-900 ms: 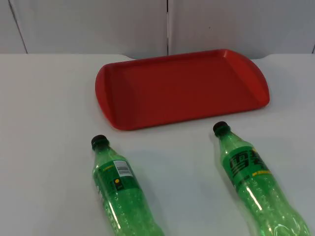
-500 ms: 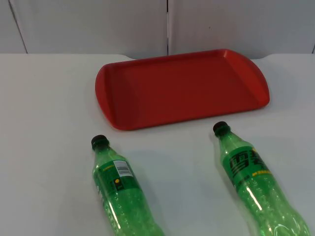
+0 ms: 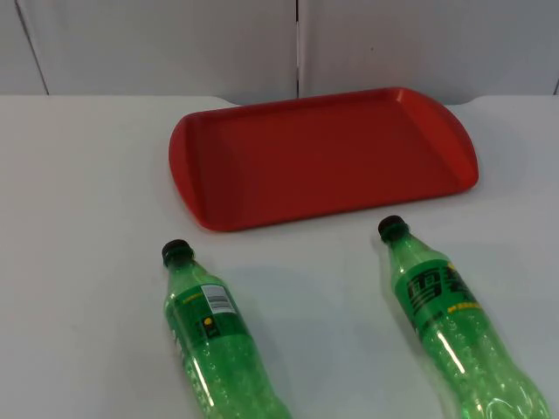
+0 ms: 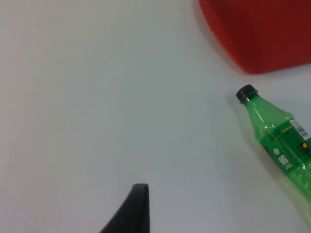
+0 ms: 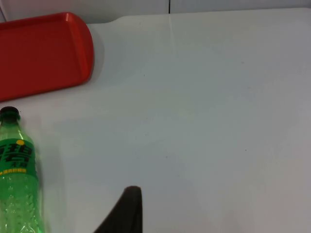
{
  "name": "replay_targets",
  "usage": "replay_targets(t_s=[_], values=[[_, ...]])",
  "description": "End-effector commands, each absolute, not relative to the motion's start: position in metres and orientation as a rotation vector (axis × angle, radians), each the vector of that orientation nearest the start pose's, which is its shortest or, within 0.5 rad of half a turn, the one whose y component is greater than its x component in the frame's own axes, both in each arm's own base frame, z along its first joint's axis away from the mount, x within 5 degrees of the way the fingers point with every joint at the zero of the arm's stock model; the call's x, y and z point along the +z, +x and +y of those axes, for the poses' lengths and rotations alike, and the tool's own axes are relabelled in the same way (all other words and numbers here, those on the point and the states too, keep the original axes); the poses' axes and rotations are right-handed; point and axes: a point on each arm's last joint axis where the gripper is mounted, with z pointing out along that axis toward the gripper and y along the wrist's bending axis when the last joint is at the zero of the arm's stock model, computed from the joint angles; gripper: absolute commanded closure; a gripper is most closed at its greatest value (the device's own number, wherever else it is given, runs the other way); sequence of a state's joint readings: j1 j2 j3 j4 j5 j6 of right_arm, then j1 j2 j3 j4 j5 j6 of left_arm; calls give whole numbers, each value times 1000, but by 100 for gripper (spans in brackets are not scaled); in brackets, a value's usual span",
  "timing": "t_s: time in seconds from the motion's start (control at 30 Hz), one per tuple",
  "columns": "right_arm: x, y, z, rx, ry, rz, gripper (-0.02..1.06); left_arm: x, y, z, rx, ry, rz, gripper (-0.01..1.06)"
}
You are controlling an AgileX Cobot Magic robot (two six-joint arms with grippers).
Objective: Place the bottle upright on the tray.
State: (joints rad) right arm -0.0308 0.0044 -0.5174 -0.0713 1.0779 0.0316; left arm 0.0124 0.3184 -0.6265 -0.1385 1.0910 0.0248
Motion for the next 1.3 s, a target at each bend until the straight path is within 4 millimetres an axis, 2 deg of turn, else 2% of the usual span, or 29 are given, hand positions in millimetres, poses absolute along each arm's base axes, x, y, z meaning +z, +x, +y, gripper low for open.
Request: replay_targets(t_s=[0.0,0.47,0.9,1.0,1.03,1.2,1.27], values=[[280,-8,-5,-87,72,2045,-1,309,41,-12,-180,-3,2264,0],[280,-8,-5,-87,72,2045,-1,306,83,-13,-219,-40,2323,0],[280,-8,-5,-87,72,2045,-1,294,118,-16,-266,-53,2443,0],[280,-8,-5,-87,72,2045,-1,297,136,-17,-277,-9,2474,0],[280,-8,-5,-87,72,2045,-1,297,136,-17,-277,-9,2474,0],[280,-8,-5,-87,72,2045,-1,298,170,-18,-293,14,2548,0],[280,-8,-5,-87,72,2045,-1,296,176,-19,-302,17,2565,0]])
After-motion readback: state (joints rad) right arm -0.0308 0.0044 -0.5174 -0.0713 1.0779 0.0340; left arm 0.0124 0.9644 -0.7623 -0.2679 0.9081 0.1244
